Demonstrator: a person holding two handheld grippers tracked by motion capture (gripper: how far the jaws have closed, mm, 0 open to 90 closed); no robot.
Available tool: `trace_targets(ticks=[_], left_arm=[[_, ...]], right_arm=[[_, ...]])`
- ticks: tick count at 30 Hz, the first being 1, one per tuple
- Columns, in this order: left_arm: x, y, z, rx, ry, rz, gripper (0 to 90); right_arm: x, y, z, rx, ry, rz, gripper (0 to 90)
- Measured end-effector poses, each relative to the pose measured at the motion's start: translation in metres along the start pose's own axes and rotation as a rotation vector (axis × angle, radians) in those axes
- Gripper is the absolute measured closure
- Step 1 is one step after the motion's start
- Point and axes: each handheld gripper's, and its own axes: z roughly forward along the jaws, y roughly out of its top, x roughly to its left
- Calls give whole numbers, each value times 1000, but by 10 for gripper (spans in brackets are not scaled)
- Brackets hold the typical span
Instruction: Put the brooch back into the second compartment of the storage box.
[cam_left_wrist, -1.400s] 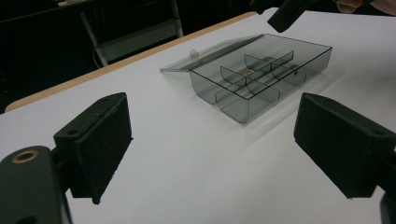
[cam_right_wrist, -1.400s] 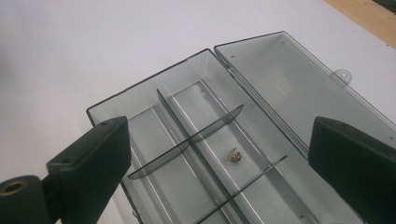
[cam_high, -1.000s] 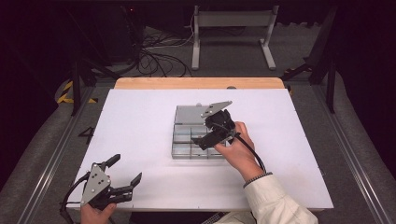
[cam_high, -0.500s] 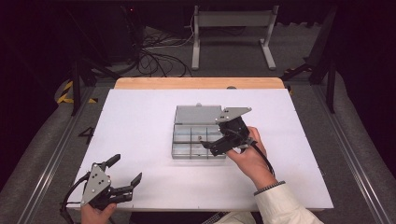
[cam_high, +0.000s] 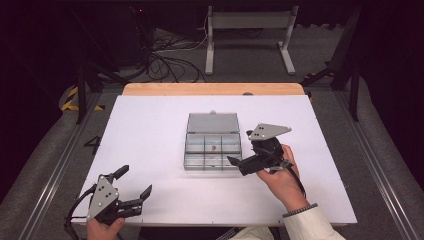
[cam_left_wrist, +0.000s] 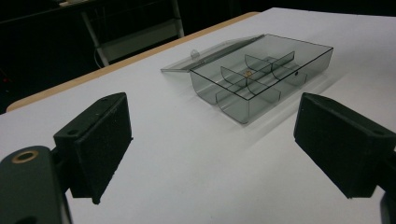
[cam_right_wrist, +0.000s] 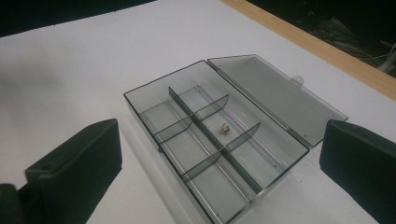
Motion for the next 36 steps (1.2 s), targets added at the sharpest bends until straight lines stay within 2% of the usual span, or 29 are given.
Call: trace_targets(ticks=[7,17,24,30,36], left_arm=[[0,0,0,0,-1,-6,119],[1,0,0,3,-1,-3,119],[0,0,0,0,1,-6,119],[0,0,0,0,1,-6,119],[0,0,0,1,1,-6,119]], right_arm=[[-2,-14,-13,-30,-14,31,0],[-3,-36,-27,-47,-34,27,0],[-6,-53,-37,-72,-35,59,0],[-5,-68,-41,-85,-36,68,0],[-4,-81,-42,-85,-37,57,0]])
